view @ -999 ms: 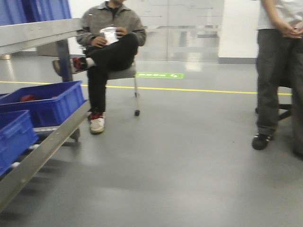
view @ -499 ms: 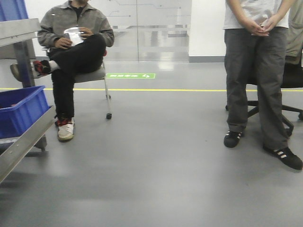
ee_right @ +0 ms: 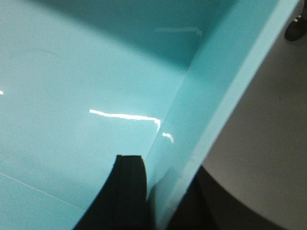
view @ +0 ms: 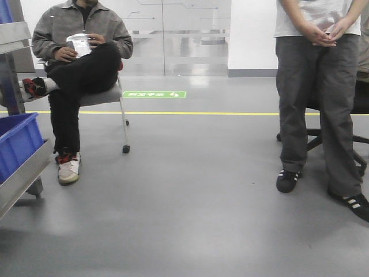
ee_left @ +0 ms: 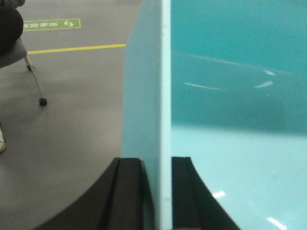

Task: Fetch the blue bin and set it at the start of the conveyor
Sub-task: 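Hold the teal bin in both grippers while driving to the conveyor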

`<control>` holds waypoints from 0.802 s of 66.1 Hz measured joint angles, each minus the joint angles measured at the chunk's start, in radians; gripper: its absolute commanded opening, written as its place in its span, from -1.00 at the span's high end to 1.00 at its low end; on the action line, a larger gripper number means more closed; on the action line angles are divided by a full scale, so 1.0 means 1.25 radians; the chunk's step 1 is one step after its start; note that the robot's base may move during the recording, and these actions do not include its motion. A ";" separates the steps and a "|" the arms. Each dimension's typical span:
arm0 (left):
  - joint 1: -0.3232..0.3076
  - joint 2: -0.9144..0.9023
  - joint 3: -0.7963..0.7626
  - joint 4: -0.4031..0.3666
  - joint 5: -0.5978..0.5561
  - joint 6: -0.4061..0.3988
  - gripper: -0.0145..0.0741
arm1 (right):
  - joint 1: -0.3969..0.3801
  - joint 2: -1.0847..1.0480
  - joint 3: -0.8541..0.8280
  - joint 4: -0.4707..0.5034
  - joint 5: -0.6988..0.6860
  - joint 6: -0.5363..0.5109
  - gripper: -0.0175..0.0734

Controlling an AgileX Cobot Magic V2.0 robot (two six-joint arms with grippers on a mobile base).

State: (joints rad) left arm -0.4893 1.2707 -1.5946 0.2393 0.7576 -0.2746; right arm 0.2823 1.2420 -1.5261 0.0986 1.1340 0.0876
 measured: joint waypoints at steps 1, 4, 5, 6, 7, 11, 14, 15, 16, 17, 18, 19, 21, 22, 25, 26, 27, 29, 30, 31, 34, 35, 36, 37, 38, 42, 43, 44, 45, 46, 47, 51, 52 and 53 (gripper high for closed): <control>0.000 0.000 0.000 0.000 0.000 0.000 0.92 | 0.000 0.000 0.000 0.000 0.000 0.000 0.95; 0.000 0.000 0.000 0.000 0.000 0.000 0.92 | 0.000 0.000 0.000 0.000 0.000 0.000 0.95; 0.000 0.000 0.000 0.000 0.000 0.000 0.92 | 0.000 0.000 0.000 0.000 0.000 0.000 0.95; 0.000 0.000 0.000 0.000 0.000 0.000 0.92 | 0.000 0.000 0.000 0.000 0.000 0.000 0.95; 0.000 0.000 0.000 0.000 0.000 0.000 0.92 | 0.000 0.000 0.000 0.000 0.000 0.000 0.95; 0.000 0.000 0.000 0.000 0.000 0.000 0.92 | 0.000 0.000 0.000 0.000 0.000 0.000 0.95; 0.000 0.000 0.000 0.000 0.000 0.000 0.92 | 0.000 0.000 0.000 0.000 0.000 0.000 0.95; 0.000 0.000 0.001 0.000 0.000 0.000 0.92 | 0.000 0.000 0.000 0.000 0.000 0.000 0.95; 0.000 0.000 0.001 0.000 0.000 0.000 0.92 | 0.000 0.000 0.000 0.000 0.000 0.000 0.95; 0.000 0.000 0.001 0.000 0.000 0.000 0.92 | 0.000 0.000 0.000 0.000 0.000 0.000 0.95; 0.000 0.000 0.001 0.000 0.000 0.000 0.92 | 0.000 0.000 0.000 0.000 0.000 0.000 0.95; 0.000 0.000 0.001 0.000 0.000 0.000 0.92 | 0.000 0.000 0.000 0.000 0.000 0.000 0.95; 0.000 0.000 0.001 0.000 0.000 0.000 0.92 | 0.000 0.000 0.000 0.000 0.000 0.000 0.95; 0.000 0.000 0.001 0.000 0.000 0.000 0.92 | 0.000 0.000 0.000 0.000 0.000 0.000 0.95; 0.000 0.000 0.001 0.000 0.000 0.000 0.92 | 0.000 0.000 0.000 0.000 0.000 0.000 0.95; 0.000 0.000 0.001 0.000 0.000 0.000 0.92 | 0.000 0.000 0.000 0.000 0.000 0.000 0.95; 0.000 0.000 0.001 0.000 0.000 0.000 0.92 | 0.000 0.000 0.000 0.000 0.000 0.000 0.95; 0.000 0.000 0.001 0.000 0.000 0.000 0.92 | 0.000 0.000 0.000 0.000 0.000 0.000 0.95; 0.000 0.000 0.001 0.000 0.000 0.000 0.92 | 0.000 0.000 0.000 0.000 0.000 0.000 0.95; 0.000 0.000 0.001 0.000 0.000 0.000 0.92 | 0.000 0.000 0.000 0.000 0.000 0.000 0.95; 0.000 0.000 0.001 0.000 0.000 0.000 0.92 | 0.000 0.000 0.000 0.000 0.000 0.000 0.95; 0.000 0.000 0.001 0.000 0.000 0.000 0.92 | 0.000 0.000 0.000 0.000 0.000 0.000 0.95; 0.000 0.000 0.001 0.000 0.000 0.000 0.92 | 0.000 0.000 0.000 0.000 0.000 0.000 0.95; 0.000 0.000 0.001 0.000 0.000 0.000 0.92 | 0.000 0.000 0.000 0.000 0.000 0.000 0.95; 0.000 0.000 0.001 0.000 0.000 0.000 0.92 | 0.000 0.000 0.000 0.000 0.000 0.000 0.95; 0.000 0.000 0.001 0.000 0.000 0.000 0.92 | 0.000 0.000 0.000 0.000 0.000 0.000 0.95; 0.000 0.000 0.001 0.000 0.000 0.000 0.92 | 0.000 0.000 0.000 0.000 0.000 0.000 0.95; 0.000 0.000 0.001 0.000 0.000 0.000 0.92 | 0.000 0.000 0.000 0.000 0.000 0.000 0.95; 0.000 0.000 0.001 0.000 0.000 0.000 0.92 | 0.000 0.000 0.000 0.000 0.000 0.000 0.95; 0.000 0.000 0.001 0.000 0.000 0.000 0.92 | 0.000 0.000 0.000 0.000 0.000 0.000 0.95; 0.000 0.000 0.001 0.000 0.000 0.000 0.92 | 0.000 0.000 0.000 0.000 0.000 0.000 0.95; 0.000 0.000 0.001 0.000 0.000 0.000 0.92 | 0.000 0.000 0.000 0.000 0.000 0.000 0.95; 0.000 0.000 0.001 0.000 0.000 0.000 0.92 | 0.000 0.000 0.000 0.000 0.000 0.000 0.95; 0.000 0.000 0.001 0.000 0.000 0.000 0.92 | 0.000 0.000 0.000 0.000 0.000 0.000 0.95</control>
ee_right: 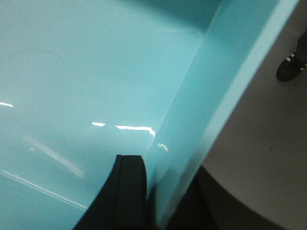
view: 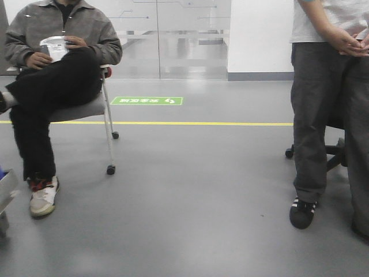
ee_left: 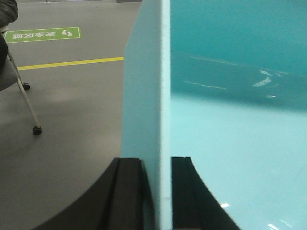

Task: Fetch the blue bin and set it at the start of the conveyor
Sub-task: 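Hold the teal bin in both grippers while driving to the conveyor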

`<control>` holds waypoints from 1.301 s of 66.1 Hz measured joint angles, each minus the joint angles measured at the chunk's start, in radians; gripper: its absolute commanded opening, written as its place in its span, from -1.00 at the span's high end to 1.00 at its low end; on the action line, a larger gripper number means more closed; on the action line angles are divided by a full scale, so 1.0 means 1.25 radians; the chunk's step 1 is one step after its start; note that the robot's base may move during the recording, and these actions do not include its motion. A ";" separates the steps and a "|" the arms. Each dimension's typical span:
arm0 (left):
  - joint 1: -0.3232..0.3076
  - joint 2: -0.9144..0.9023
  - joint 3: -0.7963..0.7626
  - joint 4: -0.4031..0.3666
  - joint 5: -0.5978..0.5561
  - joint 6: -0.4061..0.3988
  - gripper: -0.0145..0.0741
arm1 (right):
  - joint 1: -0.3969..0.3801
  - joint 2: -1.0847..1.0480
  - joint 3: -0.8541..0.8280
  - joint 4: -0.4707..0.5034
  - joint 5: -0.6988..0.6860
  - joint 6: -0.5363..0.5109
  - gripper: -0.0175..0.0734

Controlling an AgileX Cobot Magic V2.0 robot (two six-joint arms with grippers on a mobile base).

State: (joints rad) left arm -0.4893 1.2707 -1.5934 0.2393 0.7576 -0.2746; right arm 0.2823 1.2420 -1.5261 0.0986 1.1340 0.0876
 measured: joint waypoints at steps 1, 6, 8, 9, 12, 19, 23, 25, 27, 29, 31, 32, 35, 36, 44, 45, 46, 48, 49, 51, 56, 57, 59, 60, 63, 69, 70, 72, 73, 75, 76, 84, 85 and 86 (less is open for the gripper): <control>0.000 0.000 0.000 0.000 0.000 0.000 0.92 | 0.000 0.000 0.000 0.000 0.000 0.000 0.95; 0.000 0.000 0.000 0.000 0.000 0.000 0.92 | 0.000 0.000 0.000 0.000 0.000 0.000 0.95; 0.000 0.000 0.000 0.001 0.000 0.000 0.92 | 0.000 0.000 0.000 0.000 -0.002 0.000 0.95; 0.000 0.000 0.000 0.001 0.000 0.000 0.92 | 0.000 0.000 0.000 0.000 -0.003 0.000 0.95; 0.000 0.000 0.000 0.001 0.000 0.000 0.92 | 0.000 0.000 0.000 0.000 -0.005 0.000 0.95; 0.000 0.000 0.000 0.005 0.000 0.000 0.92 | 0.000 0.000 0.000 0.000 -0.016 0.000 0.95; 0.001 0.000 0.000 0.009 -0.002 0.000 0.92 | 0.000 0.000 0.000 0.000 -0.028 0.000 0.95; 0.001 0.000 0.000 0.011 -0.002 0.000 0.92 | 0.000 0.000 0.000 0.000 -0.037 0.000 0.95; 0.001 0.000 0.000 0.012 -0.003 0.000 0.92 | 0.000 0.002 0.000 0.000 -0.045 0.000 0.95; 0.001 0.000 0.000 0.015 -0.003 0.000 0.92 | 0.000 0.002 0.000 -0.002 -0.051 -0.001 0.95; 0.001 0.000 0.000 0.017 -0.005 0.000 0.92 | 0.000 0.002 0.000 -0.002 -0.061 -0.001 0.95; 0.001 0.000 0.000 0.017 -0.005 0.000 0.92 | 0.000 0.002 0.000 -0.003 -0.065 -0.004 0.95; 0.001 0.000 0.000 0.018 -0.006 0.000 0.92 | 0.000 0.002 0.000 -0.005 -0.079 -0.006 0.95; 0.003 0.000 0.000 0.020 -0.006 0.000 0.92 | 0.000 0.002 0.000 -0.005 -0.084 -0.006 0.95; 0.003 0.000 0.000 0.025 -0.012 0.000 0.92 | 0.000 0.004 0.000 -0.015 -0.130 -0.008 0.95; 0.004 0.000 0.000 0.027 -0.012 0.000 0.92 | 0.000 0.004 0.000 -0.017 -0.136 -0.008 0.95; 0.004 0.000 0.000 0.026 -0.012 0.000 0.92 | 0.000 0.004 0.000 -0.016 -0.142 -0.008 0.95; 0.005 0.000 0.000 0.028 -0.013 0.000 0.92 | 0.000 0.006 0.000 -0.018 -0.153 -0.008 0.95; 0.006 0.000 0.000 0.028 -0.013 0.000 0.92 | 0.000 0.006 0.000 -0.019 -0.159 -0.008 0.95; 0.006 0.000 0.000 0.029 -0.013 0.000 0.92 | 0.000 0.006 0.000 -0.021 -0.170 -0.008 0.95; 0.006 -0.001 0.000 0.031 -0.014 -0.003 0.92 | 0.000 0.006 0.000 -0.027 -0.199 -0.009 0.95; 0.006 -0.001 0.000 0.031 -0.014 -0.003 0.92 | -0.001 0.006 0.000 -0.027 -0.205 -0.009 0.95; 0.006 -0.001 0.000 0.033 -0.016 -0.005 0.92 | -0.001 0.006 0.001 -0.029 -0.216 -0.009 0.95; 0.006 -0.001 0.000 0.033 -0.016 -0.005 0.92 | -0.001 0.006 0.001 -0.030 -0.224 -0.009 0.95; 0.008 -0.001 0.000 0.034 -0.017 -0.006 0.92 | -0.001 0.006 0.001 -0.032 -0.238 -0.009 0.95; 0.009 -0.003 0.000 0.037 -0.019 -0.008 0.92 | -0.001 0.006 0.001 -0.034 -0.270 -0.011 0.95; 0.009 -0.003 0.000 0.037 -0.019 -0.008 0.92 | -0.001 0.006 0.001 -0.035 -0.274 -0.011 0.95; 0.009 -0.003 0.000 0.039 -0.019 -0.010 0.92 | -0.001 0.006 0.001 -0.036 -0.285 -0.011 0.95; 0.009 -0.003 0.000 0.039 -0.019 -0.010 0.92 | -0.001 0.007 0.001 -0.036 -0.289 -0.011 0.95; 0.009 -0.003 0.000 0.039 -0.019 -0.010 0.92 | -0.003 0.007 0.001 -0.037 -0.295 -0.011 0.95; 0.009 -0.003 0.000 0.039 -0.019 -0.012 0.92 | -0.003 0.007 0.001 -0.037 -0.298 -0.011 0.95; 0.009 -0.004 0.000 0.040 -0.021 -0.013 0.92 | -0.003 0.007 0.001 -0.040 -0.320 -0.011 0.95; 0.009 -0.004 0.000 0.040 -0.021 -0.013 0.92 | -0.004 0.007 0.001 -0.040 -0.322 -0.011 0.95; 0.009 -0.004 0.000 0.040 -0.021 -0.013 0.92 | -0.004 0.007 0.001 -0.040 -0.325 -0.011 0.95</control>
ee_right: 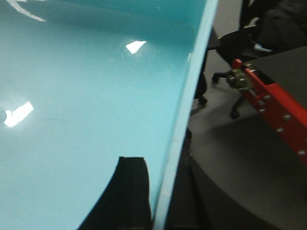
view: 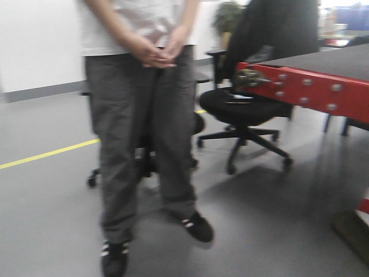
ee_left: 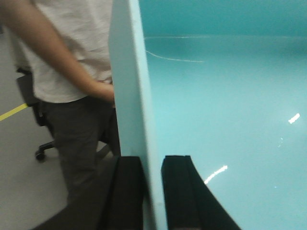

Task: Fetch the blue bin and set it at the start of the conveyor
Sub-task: 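Hold the teal bin in both grippers while driving to the conveyor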

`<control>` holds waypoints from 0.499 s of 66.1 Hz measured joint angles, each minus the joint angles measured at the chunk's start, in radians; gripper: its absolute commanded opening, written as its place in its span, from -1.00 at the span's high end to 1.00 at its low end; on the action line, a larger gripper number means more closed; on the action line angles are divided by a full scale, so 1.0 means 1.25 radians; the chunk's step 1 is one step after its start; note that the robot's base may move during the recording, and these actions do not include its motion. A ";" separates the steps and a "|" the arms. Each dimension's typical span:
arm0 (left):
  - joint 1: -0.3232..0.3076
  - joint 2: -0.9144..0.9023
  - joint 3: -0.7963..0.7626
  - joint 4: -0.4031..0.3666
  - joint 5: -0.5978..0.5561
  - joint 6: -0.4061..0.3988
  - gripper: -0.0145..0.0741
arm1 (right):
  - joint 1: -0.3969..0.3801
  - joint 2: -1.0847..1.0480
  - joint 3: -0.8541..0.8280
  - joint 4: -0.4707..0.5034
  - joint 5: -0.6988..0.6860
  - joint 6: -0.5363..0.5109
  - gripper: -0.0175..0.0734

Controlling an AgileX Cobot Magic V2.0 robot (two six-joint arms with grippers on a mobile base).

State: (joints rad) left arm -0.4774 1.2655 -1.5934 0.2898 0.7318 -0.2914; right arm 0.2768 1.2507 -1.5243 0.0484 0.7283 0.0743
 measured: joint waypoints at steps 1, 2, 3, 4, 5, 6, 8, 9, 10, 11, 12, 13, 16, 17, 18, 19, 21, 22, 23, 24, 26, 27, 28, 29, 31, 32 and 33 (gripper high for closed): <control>0.000 0.000 0.000 0.000 0.000 -0.001 0.92 | 0.000 0.000 0.000 0.000 -0.002 0.000 0.95; 0.000 0.000 0.000 0.000 0.000 -0.001 0.92 | 0.000 0.000 0.000 0.000 -0.002 0.000 0.95; 0.000 0.000 0.000 0.000 0.000 -0.001 0.92 | -0.001 0.000 0.000 0.000 -0.004 0.000 0.95; 0.000 0.000 0.000 0.000 0.000 -0.003 0.92 | -0.001 0.000 0.000 0.000 -0.004 0.000 0.95; 0.000 0.000 0.000 0.000 0.000 -0.002 0.92 | -0.001 0.000 0.000 0.000 -0.004 -0.002 0.95; 0.000 0.000 0.000 0.000 0.000 -0.002 0.92 | -0.001 0.000 0.000 0.000 -0.006 -0.002 0.95; 0.000 0.000 0.000 0.000 0.000 -0.003 0.92 | -0.001 0.000 0.000 0.000 -0.006 -0.002 0.95; 0.000 0.000 0.000 0.000 0.000 -0.003 0.92 | -0.001 0.000 0.000 0.000 -0.006 -0.002 0.95; 0.000 0.000 0.000 0.000 0.000 -0.004 0.92 | -0.001 0.000 0.000 0.000 -0.006 -0.002 0.95; 0.000 0.000 -0.001 0.000 0.000 -0.004 0.92 | -0.001 0.000 0.000 0.000 -0.006 -0.002 0.95; 0.000 0.000 -0.001 0.000 0.000 -0.004 0.92 | -0.001 0.000 0.000 0.000 -0.006 -0.002 0.95; 0.000 0.000 -0.001 0.000 0.000 -0.006 0.92 | -0.001 0.000 0.000 0.000 -0.008 -0.002 0.95; 0.000 0.000 -0.001 0.000 0.000 -0.005 0.92 | -0.001 0.000 0.000 0.000 -0.008 -0.002 0.95; 0.000 0.000 -0.001 0.000 0.000 -0.005 0.92 | -0.001 0.000 0.000 0.000 -0.008 -0.002 0.95; 0.000 0.000 -0.001 0.000 0.000 -0.005 0.92 | -0.001 0.000 0.000 0.000 -0.008 -0.002 0.95; 0.000 0.000 -0.001 0.000 0.000 -0.005 0.92 | -0.001 0.000 0.000 0.000 -0.008 -0.002 0.95; 0.000 0.000 -0.001 0.000 0.000 -0.005 0.92 | -0.001 0.000 0.000 0.000 -0.008 -0.002 0.95; 0.000 0.000 -0.001 0.000 0.000 -0.005 0.92 | -0.001 0.000 0.000 0.000 -0.008 -0.002 0.95; 0.000 0.000 -0.001 0.000 0.000 -0.005 0.92 | -0.001 0.000 0.000 0.000 -0.008 -0.002 0.95; 0.000 0.000 -0.001 0.000 0.000 -0.005 0.92 | -0.001 0.000 0.000 0.000 -0.008 -0.002 0.95; 0.000 0.000 -0.001 0.000 0.000 -0.006 0.92 | -0.001 0.000 0.000 0.000 -0.010 -0.002 0.95; 0.000 0.000 -0.001 0.000 0.000 -0.006 0.92 | -0.001 0.000 0.000 0.000 -0.010 -0.002 0.95; 0.000 0.000 -0.001 0.000 0.000 -0.006 0.92 | -0.001 0.000 0.000 0.000 -0.010 -0.002 0.95; 0.000 0.000 -0.001 0.000 0.000 -0.006 0.92 | -0.001 0.000 0.000 0.000 -0.010 -0.002 0.95; 0.000 0.000 -0.001 0.000 0.000 -0.006 0.92 | -0.001 0.000 0.000 0.000 -0.010 -0.002 0.95; 0.000 0.000 -0.001 0.000 0.000 -0.006 0.92 | -0.001 0.000 0.000 0.000 -0.010 -0.002 0.95; 0.000 0.000 -0.001 0.000 0.000 -0.006 0.92 | -0.001 0.000 0.000 0.000 -0.010 -0.002 0.95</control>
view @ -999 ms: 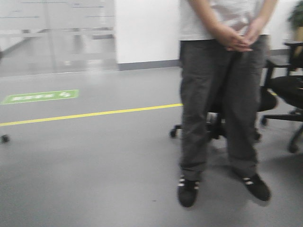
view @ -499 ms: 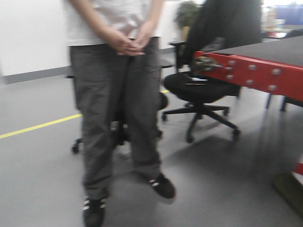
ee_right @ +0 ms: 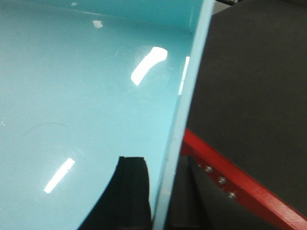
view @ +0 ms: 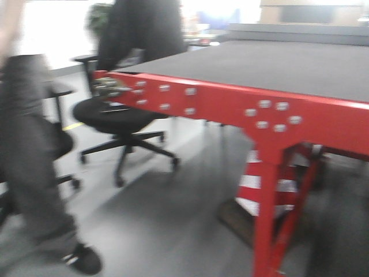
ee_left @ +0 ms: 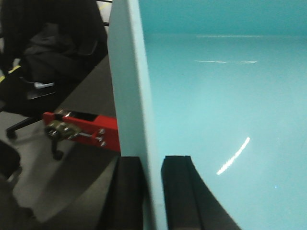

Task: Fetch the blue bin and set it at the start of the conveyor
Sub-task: 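Hold the teal bin in both grippers while driving to the conveyor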

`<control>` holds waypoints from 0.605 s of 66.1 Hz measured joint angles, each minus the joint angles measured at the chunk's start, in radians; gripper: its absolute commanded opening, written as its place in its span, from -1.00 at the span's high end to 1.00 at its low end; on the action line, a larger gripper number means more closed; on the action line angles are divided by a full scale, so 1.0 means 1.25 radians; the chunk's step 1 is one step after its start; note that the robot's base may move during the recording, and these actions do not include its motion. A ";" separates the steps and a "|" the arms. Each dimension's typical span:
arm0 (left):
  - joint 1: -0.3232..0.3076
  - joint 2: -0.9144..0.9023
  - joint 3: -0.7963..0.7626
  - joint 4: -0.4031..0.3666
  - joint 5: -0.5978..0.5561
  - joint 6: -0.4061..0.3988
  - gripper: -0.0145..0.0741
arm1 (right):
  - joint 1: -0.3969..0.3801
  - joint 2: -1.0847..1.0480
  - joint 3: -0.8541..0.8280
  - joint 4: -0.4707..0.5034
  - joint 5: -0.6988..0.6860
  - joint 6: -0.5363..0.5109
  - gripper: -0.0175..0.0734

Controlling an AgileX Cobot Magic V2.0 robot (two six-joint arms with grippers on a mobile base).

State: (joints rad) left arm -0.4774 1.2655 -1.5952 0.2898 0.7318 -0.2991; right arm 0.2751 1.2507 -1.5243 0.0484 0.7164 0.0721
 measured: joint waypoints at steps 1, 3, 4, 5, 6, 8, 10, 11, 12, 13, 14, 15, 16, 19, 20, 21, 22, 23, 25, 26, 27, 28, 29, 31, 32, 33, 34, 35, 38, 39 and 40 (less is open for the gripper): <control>0.000 0.000 0.000 0.000 0.000 0.000 0.92 | 0.000 0.000 0.000 0.000 0.000 0.000 0.95; 0.000 0.000 0.000 0.000 0.000 0.000 0.92 | 0.000 0.000 0.000 0.000 0.000 0.000 0.95; 0.000 0.000 0.000 0.000 0.000 0.000 0.92 | 0.000 0.000 0.000 0.000 0.000 0.000 0.95; 0.000 0.000 0.000 0.000 0.000 0.000 0.92 | 0.000 0.000 0.000 0.000 0.000 0.000 0.95; 0.000 0.000 0.000 0.000 0.000 0.000 0.92 | 0.000 0.000 0.000 0.000 0.000 0.000 0.95; 0.000 0.000 0.000 0.000 0.000 0.000 0.92 | 0.000 0.000 0.000 0.000 0.000 0.000 0.95; 0.000 0.000 0.000 0.000 0.000 0.000 0.92 | 0.000 0.000 0.000 0.000 -0.001 0.000 0.95; 0.000 0.000 0.000 0.000 0.000 0.000 0.92 | 0.000 0.000 0.000 0.000 -0.001 0.000 0.95; 0.000 0.000 0.000 0.000 0.000 0.000 0.92 | 0.000 0.000 0.000 0.000 -0.001 0.000 0.95; 0.000 0.000 0.000 0.000 0.000 0.000 0.92 | 0.000 0.000 0.000 0.000 -0.001 0.000 0.95; 0.000 0.000 0.000 0.000 0.000 0.000 0.92 | 0.000 0.000 0.000 0.000 -0.001 0.000 0.95; 0.000 0.000 0.000 0.000 0.000 0.000 0.92 | 0.000 0.000 0.000 0.000 -0.001 0.000 0.95; 0.000 0.000 0.000 0.000 0.000 0.000 0.92 | 0.000 0.000 0.000 0.000 -0.001 0.000 0.95; 0.000 0.000 0.000 0.000 0.000 0.000 0.92 | 0.000 0.000 0.000 0.000 -0.001 0.000 0.95; 0.000 0.000 0.000 0.000 0.000 0.000 0.92 | 0.000 0.000 0.000 0.000 -0.001 0.000 0.95; 0.000 0.000 0.000 0.000 0.000 0.000 0.92 | 0.000 0.000 0.000 0.000 -0.001 0.000 0.95; 0.000 0.000 0.000 0.000 0.000 0.000 0.92 | 0.000 0.000 0.000 0.000 -0.001 0.000 0.95; 0.000 0.000 0.000 0.000 0.000 0.000 0.92 | 0.000 0.000 0.000 0.000 -0.001 0.000 0.95; 0.000 -0.001 0.000 0.000 0.000 0.000 0.92 | 0.000 0.000 0.000 0.000 -0.001 0.000 0.95; 0.000 -0.002 0.000 0.000 0.000 0.000 0.92 | 0.000 0.000 0.000 0.000 -0.003 0.000 0.95; 0.000 -0.002 0.000 0.000 0.000 0.000 0.92 | 0.000 0.000 0.000 0.000 -0.003 0.000 0.95; 0.000 -0.002 0.000 0.000 0.000 0.000 0.92 | 0.000 0.000 0.000 0.000 -0.003 0.000 0.95; 0.000 -0.002 0.000 0.000 0.000 0.000 0.92 | 0.000 0.000 0.000 0.000 -0.003 0.000 0.95; 0.000 -0.002 0.000 0.000 0.000 0.000 0.92 | 0.000 0.000 0.000 0.000 -0.003 0.000 0.95; 0.000 -0.002 0.000 0.000 0.000 0.000 0.92 | 0.000 0.000 0.000 0.000 -0.003 0.000 0.95; 0.000 -0.002 0.000 0.000 0.000 0.000 0.92 | 0.000 0.000 0.000 0.000 -0.003 0.000 0.95; 0.000 -0.002 0.000 0.000 0.000 0.000 0.92 | 0.000 0.000 0.000 0.000 -0.003 0.000 0.95; 0.000 -0.002 0.000 0.000 0.000 0.000 0.92 | 0.000 0.000 0.000 0.000 -0.003 0.000 0.95; 0.000 -0.002 0.000 0.000 0.000 0.000 0.92 | 0.000 0.000 0.000 0.000 -0.003 0.000 0.95; 0.000 -0.002 0.000 0.000 0.000 0.000 0.92 | 0.000 0.000 0.000 0.000 -0.003 0.000 0.95; 0.000 -0.002 0.000 0.000 0.000 0.000 0.92 | 0.000 0.000 0.000 0.000 -0.003 0.000 0.95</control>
State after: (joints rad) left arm -0.4774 1.2632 -1.5952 0.2898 0.7318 -0.2991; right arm 0.2751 1.2507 -1.5243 0.0484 0.7124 0.0721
